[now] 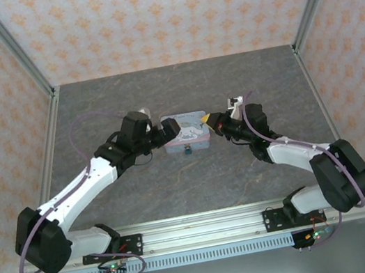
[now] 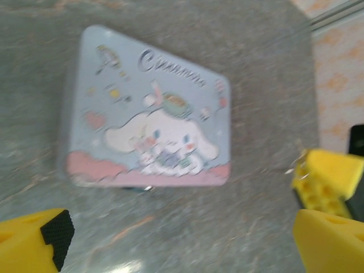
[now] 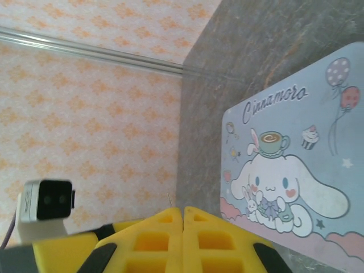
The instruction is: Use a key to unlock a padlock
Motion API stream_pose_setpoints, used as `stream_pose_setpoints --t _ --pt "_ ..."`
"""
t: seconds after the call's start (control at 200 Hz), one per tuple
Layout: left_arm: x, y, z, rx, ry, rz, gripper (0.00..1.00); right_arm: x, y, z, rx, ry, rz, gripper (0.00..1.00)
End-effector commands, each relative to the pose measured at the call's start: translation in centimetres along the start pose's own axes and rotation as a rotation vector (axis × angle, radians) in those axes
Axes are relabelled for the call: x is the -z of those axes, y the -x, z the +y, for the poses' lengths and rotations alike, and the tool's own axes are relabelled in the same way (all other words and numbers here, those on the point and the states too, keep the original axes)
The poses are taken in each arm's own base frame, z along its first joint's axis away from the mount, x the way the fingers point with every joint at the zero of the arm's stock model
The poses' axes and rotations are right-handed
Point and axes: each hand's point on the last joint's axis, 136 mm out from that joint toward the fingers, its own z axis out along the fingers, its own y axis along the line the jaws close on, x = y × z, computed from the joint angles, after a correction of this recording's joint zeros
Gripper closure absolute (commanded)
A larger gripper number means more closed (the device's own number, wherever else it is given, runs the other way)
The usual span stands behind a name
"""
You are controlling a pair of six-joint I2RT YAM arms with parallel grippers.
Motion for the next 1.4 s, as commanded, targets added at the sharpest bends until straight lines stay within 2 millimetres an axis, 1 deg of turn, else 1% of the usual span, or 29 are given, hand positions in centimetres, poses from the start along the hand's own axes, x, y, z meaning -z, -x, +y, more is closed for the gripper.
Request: stream_pose_setpoints --t 0.0,0.035,0.075,0.15,0.235,0.35,0.475,0.621,0.691,0.891,1.056,1.341,1.396 --pt "-0.1 -2.7 3.6 -0.063 0.106 0.064 0.08 -0.2 0.5 -0.4 -0.002 -0.048 -0.006 1.00" --pt "-0.6 -3.5 3.4 -0.067 0.070 0.082 0.12 -0.4 0.5 -0.6 -0.010 -0.048 -0.002 1.00" --pt "-1.2 -4.2 3.1 -0.069 0.034 0.087 0.13 -0.6 0.5 -0.8 -0.018 -0.045 0.002 1.00" --pt "-2.4 -5.4 2.4 -0.105 -0.021 0.106 0.12 -1.0 0.5 -1.1 -0.025 -0.042 0.007 1.00" --pt "-3.7 -6.5 2.2 -0.163 -0.030 0.129 0.11 -1.6 0.5 -1.5 -0.033 -0.045 0.016 1.00" --pt "-5.5 -7.2 2.1 -0.200 -0.036 0.143 0.11 -2.2 0.6 -2.1 -0.041 -0.051 0.022 1.00" --pt "-7.4 -7.5 2.2 -0.212 -0.041 0.143 0.13 -2.9 0.7 -2.8 -0.054 -0.060 0.023 1.00" --pt "-9.1 -7.4 2.3 -0.237 -0.038 0.139 0.20 -3.7 0.8 -3.6 -0.072 -0.066 0.024 1.00" --pt "-9.6 -7.3 2.4 -0.251 -0.035 0.130 0.24 -4.0 0.9 -4.0 -0.085 -0.064 0.026 1.00" --pt "-11.1 -7.2 3.1 -0.286 -0.021 0.108 0.31 -4.6 1.0 -4.7 -0.094 -0.075 0.024 1.00" --pt "-12.3 -7.1 3.3 -0.314 -0.014 0.096 0.35 -4.9 1.3 -5.2 -0.091 -0.087 0.014 1.00" --pt "-14.2 -6.0 4.2 -0.332 0.039 0.043 0.42 -5.9 2.2 -5.9 -0.104 -0.095 0.000 1.00" --pt "-14.6 -5.9 4.4 -0.359 0.045 0.037 0.43 -6.0 2.4 -6.0 -0.106 -0.096 -0.002 1.00"
